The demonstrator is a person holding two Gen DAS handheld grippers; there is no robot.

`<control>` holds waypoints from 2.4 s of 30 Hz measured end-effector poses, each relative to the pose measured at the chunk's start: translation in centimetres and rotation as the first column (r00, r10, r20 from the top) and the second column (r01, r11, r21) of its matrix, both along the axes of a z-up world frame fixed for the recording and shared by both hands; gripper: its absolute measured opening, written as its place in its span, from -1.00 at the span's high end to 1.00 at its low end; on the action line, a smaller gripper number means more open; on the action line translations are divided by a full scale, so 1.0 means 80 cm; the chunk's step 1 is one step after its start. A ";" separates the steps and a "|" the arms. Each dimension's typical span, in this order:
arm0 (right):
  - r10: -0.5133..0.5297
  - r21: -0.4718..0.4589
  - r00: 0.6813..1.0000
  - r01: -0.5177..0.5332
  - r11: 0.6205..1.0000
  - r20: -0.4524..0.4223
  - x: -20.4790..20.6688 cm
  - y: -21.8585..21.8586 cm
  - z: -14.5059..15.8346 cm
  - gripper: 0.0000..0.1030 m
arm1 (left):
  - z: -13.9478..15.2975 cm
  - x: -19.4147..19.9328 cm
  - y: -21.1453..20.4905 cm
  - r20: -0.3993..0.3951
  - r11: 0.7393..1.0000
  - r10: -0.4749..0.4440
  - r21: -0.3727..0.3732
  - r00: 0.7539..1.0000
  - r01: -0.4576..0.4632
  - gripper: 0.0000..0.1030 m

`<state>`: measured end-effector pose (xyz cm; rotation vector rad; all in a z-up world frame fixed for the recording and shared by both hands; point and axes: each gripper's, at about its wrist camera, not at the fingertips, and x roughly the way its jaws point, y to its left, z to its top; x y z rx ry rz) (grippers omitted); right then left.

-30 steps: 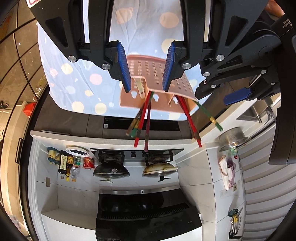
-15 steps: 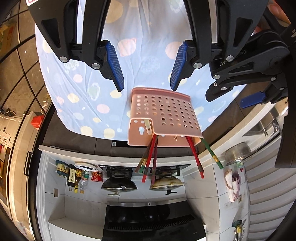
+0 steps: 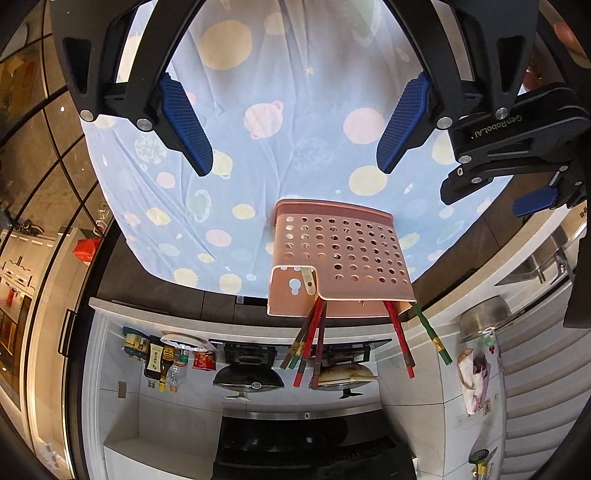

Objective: Organize utensils

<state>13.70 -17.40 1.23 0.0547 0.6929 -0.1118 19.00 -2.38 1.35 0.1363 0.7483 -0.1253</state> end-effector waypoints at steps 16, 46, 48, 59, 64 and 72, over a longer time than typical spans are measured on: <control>-0.023 -0.008 1.000 0.023 1.000 0.009 -0.008 -0.009 0.003 -0.87 | 0.002 -0.013 -0.007 0.001 1.000 -0.003 0.026 1.000 0.003 -0.85; -0.006 0.002 1.000 0.006 1.000 0.018 -0.012 -0.005 0.008 -0.88 | 0.012 -0.021 -0.008 0.023 0.998 0.041 0.046 0.999 -0.042 -0.85; -0.005 0.000 1.000 0.005 1.000 0.018 -0.012 -0.005 0.009 -0.88 | 0.012 -0.021 -0.008 0.025 0.998 0.042 0.051 0.999 -0.043 -0.85; -0.003 0.002 1.000 0.003 1.000 0.016 -0.013 -0.004 0.009 -0.88 | 0.011 -0.021 -0.004 0.013 0.998 0.049 0.037 0.999 -0.050 -0.85; -0.004 0.000 1.000 0.004 1.000 0.015 -0.013 -0.005 0.008 -0.88 | 0.012 -0.022 -0.004 0.016 0.998 0.050 0.039 0.999 -0.050 -0.85; -0.005 0.002 1.000 0.005 1.000 0.016 -0.014 -0.004 0.008 -0.88 | 0.012 -0.022 -0.005 0.014 0.998 0.049 0.038 0.999 -0.050 -0.85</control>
